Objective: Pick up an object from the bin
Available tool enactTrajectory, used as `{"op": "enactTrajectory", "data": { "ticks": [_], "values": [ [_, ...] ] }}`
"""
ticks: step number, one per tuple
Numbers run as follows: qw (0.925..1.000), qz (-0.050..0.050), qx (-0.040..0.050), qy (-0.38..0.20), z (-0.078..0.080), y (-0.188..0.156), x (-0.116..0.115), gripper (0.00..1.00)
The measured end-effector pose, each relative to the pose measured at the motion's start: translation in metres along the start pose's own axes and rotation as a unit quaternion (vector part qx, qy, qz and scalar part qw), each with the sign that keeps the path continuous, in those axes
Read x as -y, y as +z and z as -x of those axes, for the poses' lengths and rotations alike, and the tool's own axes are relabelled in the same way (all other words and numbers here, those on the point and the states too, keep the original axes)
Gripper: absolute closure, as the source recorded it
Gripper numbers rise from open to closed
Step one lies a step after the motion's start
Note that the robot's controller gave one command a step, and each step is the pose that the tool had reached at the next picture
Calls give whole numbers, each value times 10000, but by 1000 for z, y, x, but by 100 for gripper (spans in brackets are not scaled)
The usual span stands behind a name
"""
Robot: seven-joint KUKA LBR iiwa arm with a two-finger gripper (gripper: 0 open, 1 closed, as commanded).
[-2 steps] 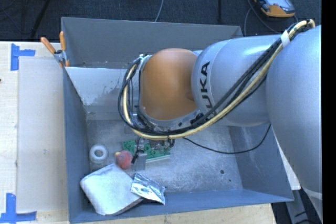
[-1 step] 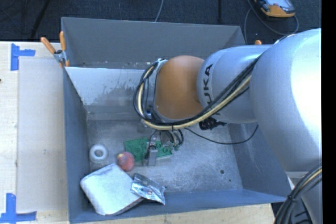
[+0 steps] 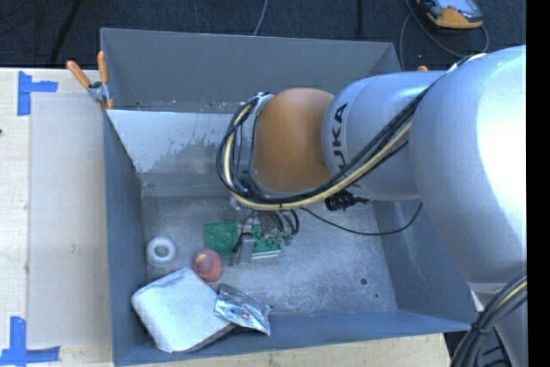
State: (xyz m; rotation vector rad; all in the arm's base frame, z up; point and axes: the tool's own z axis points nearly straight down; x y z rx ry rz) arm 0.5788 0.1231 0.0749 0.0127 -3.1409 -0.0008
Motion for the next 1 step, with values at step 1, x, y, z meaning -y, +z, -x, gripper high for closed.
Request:
{"op": "enactTrajectory", "data": {
  "ticks": [1],
  "values": [
    [10000,1,57,51,35,-144,22,100]
  ]
}}
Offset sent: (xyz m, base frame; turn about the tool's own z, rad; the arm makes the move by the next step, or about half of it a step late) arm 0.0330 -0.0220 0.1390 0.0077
